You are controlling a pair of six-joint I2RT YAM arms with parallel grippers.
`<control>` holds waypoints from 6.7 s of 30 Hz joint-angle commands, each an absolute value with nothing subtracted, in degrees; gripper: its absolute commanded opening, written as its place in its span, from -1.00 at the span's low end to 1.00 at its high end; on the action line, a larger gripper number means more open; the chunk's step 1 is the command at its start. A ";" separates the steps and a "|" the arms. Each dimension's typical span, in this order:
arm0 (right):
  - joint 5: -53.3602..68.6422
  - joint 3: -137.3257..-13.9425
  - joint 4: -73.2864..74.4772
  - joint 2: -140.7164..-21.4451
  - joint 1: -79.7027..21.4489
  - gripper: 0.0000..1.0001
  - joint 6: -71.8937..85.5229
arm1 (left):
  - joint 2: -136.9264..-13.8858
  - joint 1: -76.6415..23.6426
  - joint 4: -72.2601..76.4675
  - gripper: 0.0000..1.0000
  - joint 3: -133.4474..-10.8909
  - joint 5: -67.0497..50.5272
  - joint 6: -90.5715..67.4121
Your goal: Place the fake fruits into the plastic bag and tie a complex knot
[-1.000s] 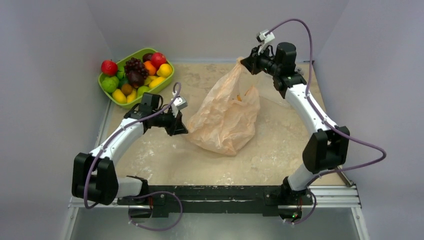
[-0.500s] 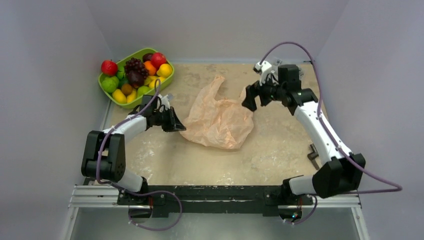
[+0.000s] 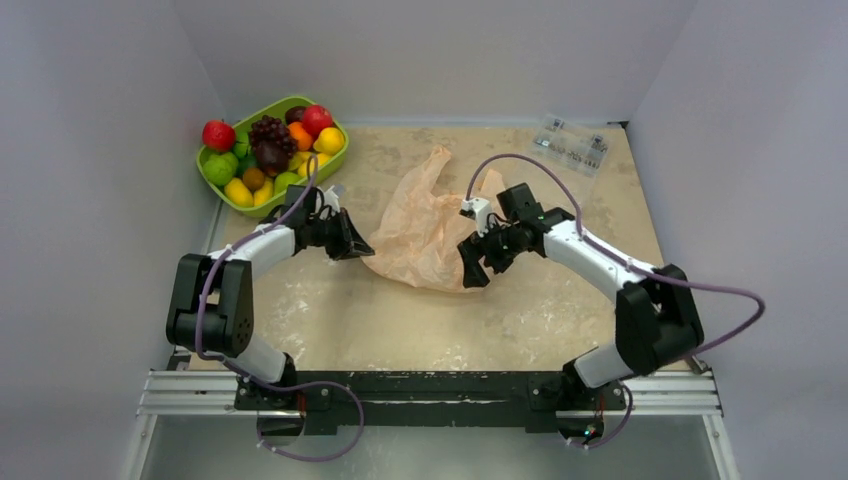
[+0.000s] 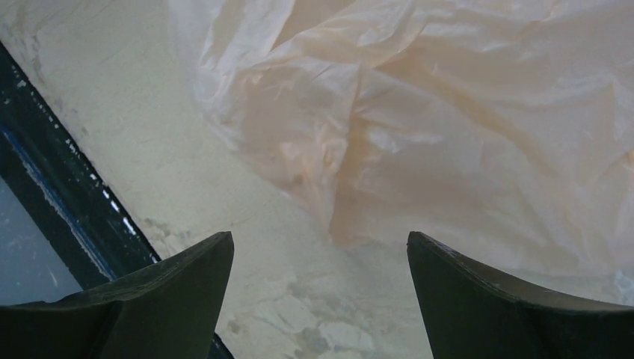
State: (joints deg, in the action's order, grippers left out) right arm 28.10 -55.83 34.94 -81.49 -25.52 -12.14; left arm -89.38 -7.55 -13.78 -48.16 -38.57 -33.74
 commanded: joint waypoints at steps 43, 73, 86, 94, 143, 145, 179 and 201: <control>23.23 -42.73 22.94 -62.51 -34.18 -1.00 -74.87 | -112.74 -20.41 -30.83 1.00 -102.60 -34.53 -20.87; 23.38 -40.43 36.23 -56.07 -37.62 -1.00 -78.48 | -127.88 -20.62 -5.95 -1.00 -106.42 -32.90 -42.68; 24.47 -37.54 45.77 -52.11 -37.61 -1.00 -75.71 | -125.83 -15.74 -15.55 -1.00 -119.18 -35.56 -25.94; 30.70 -58.23 41.19 -63.67 -26.87 0.72 -39.43 | -114.80 -23.97 -19.84 -0.83 -104.17 -36.73 -22.68; 21.82 -68.16 39.18 -100.50 -6.00 -1.00 -2.26 | -107.64 -5.37 -41.67 -1.00 -87.18 -18.40 2.65; 19.64 -70.66 39.85 -101.85 -4.30 -1.00 -5.52 | -106.79 -3.52 -40.79 -1.00 -86.61 -15.94 0.65; 43.44 -62.78 38.07 -105.47 -5.02 -0.91 1.32 | -100.62 -11.53 -33.15 -0.15 -61.05 -36.73 -23.90; 29.19 -86.77 54.16 -106.07 1.07 0.65 -20.69 | -81.31 -5.74 -44.11 0.62 -59.24 -43.88 -4.65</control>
State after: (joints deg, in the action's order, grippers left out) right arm 33.43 -79.66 51.11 -107.66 0.32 -12.93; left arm -89.27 -10.85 -42.22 -58.30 -39.22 -11.31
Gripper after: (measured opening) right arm 0.722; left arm 0.687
